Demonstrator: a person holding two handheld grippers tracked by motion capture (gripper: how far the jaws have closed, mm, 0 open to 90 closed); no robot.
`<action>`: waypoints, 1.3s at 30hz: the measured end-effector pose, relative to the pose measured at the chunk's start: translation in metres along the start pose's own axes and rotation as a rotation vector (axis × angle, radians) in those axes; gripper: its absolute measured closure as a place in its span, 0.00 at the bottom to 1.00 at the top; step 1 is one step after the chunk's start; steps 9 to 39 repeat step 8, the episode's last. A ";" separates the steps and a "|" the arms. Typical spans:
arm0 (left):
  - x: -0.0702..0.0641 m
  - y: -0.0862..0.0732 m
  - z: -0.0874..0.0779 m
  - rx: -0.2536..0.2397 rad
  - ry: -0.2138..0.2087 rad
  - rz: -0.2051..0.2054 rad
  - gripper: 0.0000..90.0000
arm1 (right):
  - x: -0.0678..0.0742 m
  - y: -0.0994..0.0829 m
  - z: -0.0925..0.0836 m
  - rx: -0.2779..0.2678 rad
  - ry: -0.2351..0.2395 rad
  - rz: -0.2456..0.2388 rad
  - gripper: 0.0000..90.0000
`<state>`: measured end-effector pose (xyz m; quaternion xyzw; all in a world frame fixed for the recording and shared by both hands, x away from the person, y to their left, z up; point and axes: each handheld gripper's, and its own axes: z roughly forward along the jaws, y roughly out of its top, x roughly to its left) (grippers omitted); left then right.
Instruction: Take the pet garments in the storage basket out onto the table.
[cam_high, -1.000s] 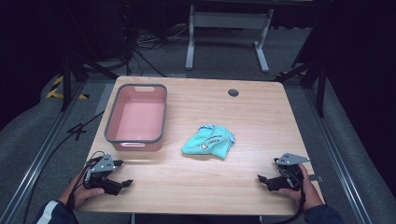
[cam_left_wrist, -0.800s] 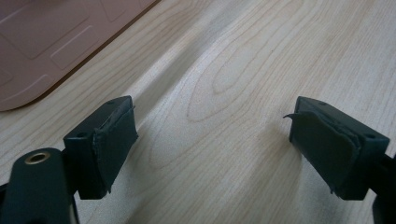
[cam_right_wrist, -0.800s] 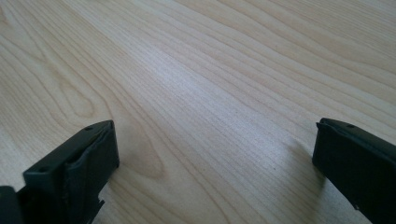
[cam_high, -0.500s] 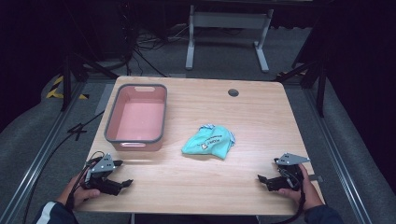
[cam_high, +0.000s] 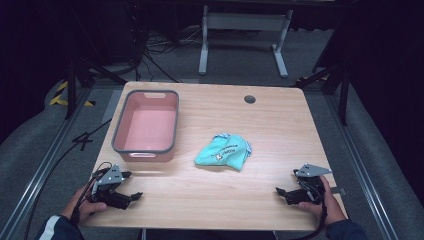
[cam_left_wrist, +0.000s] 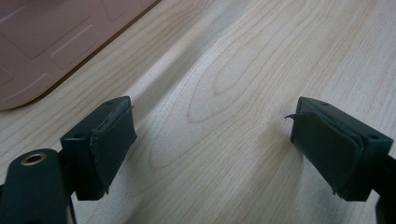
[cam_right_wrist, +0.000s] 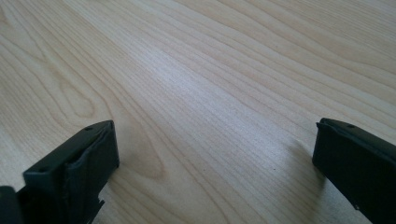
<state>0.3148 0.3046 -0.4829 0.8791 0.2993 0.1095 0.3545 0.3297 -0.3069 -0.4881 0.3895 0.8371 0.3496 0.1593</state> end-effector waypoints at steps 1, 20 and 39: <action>0.000 0.000 0.000 0.000 0.001 -0.001 0.15 | 0.000 0.000 0.000 0.000 0.000 0.000 0.01; 0.000 0.002 0.002 0.004 0.004 -0.003 0.12 | 0.000 0.000 0.000 0.000 0.001 -0.001 0.01; 0.000 0.002 0.002 0.004 0.004 -0.003 0.12 | 0.000 0.000 0.000 0.000 0.001 -0.001 0.01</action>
